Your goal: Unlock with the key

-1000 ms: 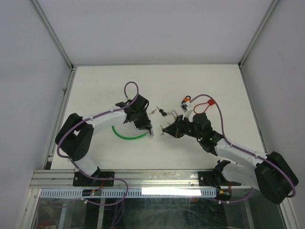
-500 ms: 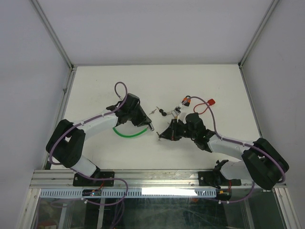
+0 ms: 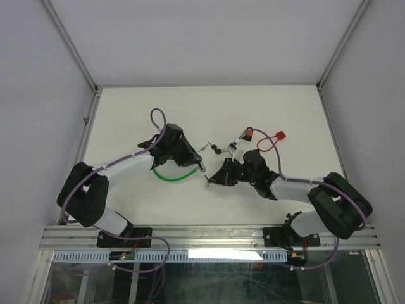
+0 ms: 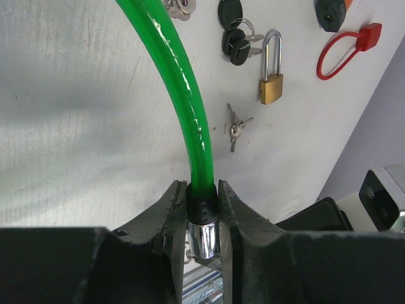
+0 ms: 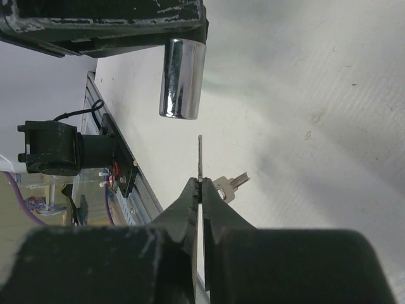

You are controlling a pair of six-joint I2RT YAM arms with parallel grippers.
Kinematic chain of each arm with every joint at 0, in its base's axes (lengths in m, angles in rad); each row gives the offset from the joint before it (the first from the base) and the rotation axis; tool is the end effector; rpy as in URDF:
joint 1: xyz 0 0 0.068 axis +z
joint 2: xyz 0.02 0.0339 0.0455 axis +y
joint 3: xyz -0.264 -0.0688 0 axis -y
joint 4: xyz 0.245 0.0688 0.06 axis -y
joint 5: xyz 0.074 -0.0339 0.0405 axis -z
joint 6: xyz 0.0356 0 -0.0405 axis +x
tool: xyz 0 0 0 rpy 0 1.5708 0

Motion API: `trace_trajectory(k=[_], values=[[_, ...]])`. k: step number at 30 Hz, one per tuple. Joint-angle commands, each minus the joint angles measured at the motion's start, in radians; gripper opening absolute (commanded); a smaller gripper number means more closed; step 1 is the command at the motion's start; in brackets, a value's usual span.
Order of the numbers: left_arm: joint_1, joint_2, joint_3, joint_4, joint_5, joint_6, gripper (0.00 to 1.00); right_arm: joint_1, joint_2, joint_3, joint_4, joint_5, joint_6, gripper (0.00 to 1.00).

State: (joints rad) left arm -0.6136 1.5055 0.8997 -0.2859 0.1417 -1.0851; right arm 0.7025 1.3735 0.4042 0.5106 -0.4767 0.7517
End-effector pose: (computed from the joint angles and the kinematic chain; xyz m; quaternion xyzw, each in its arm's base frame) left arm 0.2481 -0.1809 0.2017 -0.1968 0.9200 -0.2935 0.1693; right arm 0.1811 0.1747 0.1576 -0.1043 0.8282 0.4908 0.2499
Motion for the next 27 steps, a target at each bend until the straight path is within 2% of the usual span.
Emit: trace_trajectory(k=[1,27], values=[[0.004,-0.057,-0.004,0.077,0.038,-0.013,0.0,0.003,0.006,0.035,0.092,0.0,0.017,0.0],[0.003,-0.064,-0.017,0.087,0.045,-0.013,0.0,0.003,-0.034,0.023,0.112,0.018,0.026,0.0]])
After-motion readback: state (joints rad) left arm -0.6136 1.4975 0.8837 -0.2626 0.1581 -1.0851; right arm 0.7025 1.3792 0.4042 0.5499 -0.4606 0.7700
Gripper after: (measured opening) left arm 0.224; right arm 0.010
